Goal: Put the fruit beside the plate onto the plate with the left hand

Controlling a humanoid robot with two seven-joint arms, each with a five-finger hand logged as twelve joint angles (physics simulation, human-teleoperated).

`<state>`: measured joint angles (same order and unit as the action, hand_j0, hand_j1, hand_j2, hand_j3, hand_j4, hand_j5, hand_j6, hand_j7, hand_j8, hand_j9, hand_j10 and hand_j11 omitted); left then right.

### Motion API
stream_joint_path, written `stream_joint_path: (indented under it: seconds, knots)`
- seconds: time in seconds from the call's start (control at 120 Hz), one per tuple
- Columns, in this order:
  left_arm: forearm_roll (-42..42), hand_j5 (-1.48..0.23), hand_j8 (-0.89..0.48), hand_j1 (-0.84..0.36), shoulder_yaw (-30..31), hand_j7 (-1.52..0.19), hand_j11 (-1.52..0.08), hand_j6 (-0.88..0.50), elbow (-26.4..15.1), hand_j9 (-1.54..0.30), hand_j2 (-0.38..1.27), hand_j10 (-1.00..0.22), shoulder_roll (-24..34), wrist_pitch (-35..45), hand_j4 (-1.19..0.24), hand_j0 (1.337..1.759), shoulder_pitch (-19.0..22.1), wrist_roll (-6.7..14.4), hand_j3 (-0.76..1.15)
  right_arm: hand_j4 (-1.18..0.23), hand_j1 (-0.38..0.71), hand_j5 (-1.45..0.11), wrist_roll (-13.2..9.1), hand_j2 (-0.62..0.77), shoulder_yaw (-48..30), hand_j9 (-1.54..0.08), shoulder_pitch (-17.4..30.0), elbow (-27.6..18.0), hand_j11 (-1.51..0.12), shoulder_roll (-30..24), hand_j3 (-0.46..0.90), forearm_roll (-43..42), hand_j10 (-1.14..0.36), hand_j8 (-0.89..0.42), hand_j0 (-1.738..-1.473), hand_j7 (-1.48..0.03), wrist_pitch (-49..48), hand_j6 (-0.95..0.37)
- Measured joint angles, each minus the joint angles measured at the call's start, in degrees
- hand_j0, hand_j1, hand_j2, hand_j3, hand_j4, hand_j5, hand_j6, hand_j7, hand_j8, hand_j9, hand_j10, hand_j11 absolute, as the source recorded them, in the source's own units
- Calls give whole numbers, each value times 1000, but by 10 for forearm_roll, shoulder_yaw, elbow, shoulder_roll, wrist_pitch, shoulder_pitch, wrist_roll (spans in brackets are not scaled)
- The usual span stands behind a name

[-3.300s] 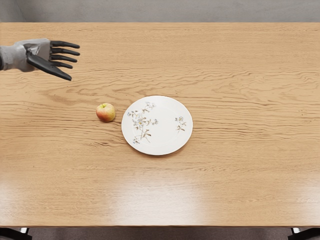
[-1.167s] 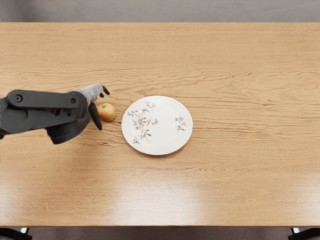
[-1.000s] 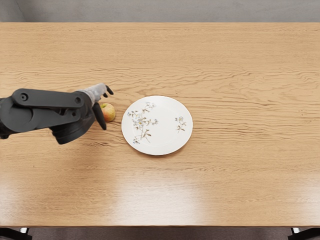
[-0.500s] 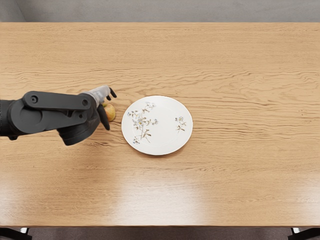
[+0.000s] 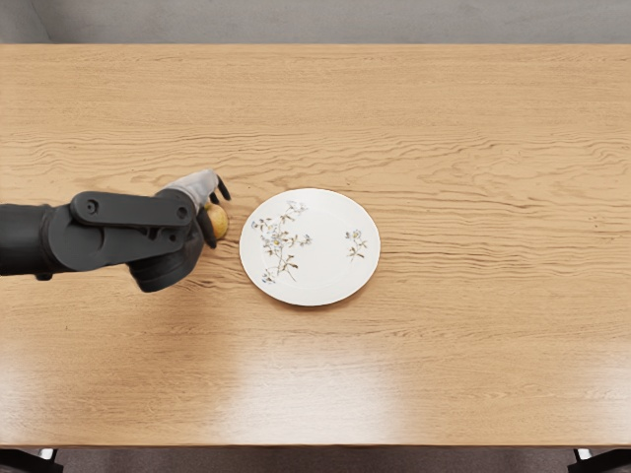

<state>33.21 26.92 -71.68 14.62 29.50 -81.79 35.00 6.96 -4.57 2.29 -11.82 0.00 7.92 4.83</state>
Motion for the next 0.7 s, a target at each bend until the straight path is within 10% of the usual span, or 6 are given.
stream_joint_path:
  seconds: [0.7]
  knots:
    - [0, -995, -366, -323, 1, -989, -996, -329, 16, -992, 339, -590, -2, 7, -594, 1650, 9, 0, 0, -35, -307, -45, 0, -7, 0, -45, -1, 0, -45, 0, 0, 0, -35, -35, -1658, -45, 0, -35]
